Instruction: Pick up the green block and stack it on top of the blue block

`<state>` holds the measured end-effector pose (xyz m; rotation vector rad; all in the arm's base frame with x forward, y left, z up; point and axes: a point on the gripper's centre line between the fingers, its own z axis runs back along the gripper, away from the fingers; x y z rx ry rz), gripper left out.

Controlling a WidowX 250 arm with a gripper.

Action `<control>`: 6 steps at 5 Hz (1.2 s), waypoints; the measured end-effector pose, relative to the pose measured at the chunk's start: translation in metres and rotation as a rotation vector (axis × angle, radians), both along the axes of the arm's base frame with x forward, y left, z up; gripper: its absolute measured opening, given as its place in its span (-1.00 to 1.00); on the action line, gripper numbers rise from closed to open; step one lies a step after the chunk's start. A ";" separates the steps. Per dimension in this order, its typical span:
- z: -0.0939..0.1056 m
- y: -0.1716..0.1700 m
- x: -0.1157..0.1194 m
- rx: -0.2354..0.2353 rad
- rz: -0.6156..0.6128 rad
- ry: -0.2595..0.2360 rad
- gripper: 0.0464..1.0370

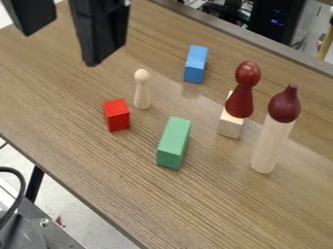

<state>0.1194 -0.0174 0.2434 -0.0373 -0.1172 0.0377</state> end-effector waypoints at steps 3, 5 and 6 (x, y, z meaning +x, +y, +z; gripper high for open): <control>-0.074 0.001 0.030 0.009 0.124 0.037 0.92; -0.136 -0.006 0.042 0.025 0.245 0.082 0.92; -0.152 -0.009 0.048 0.019 0.291 0.070 0.92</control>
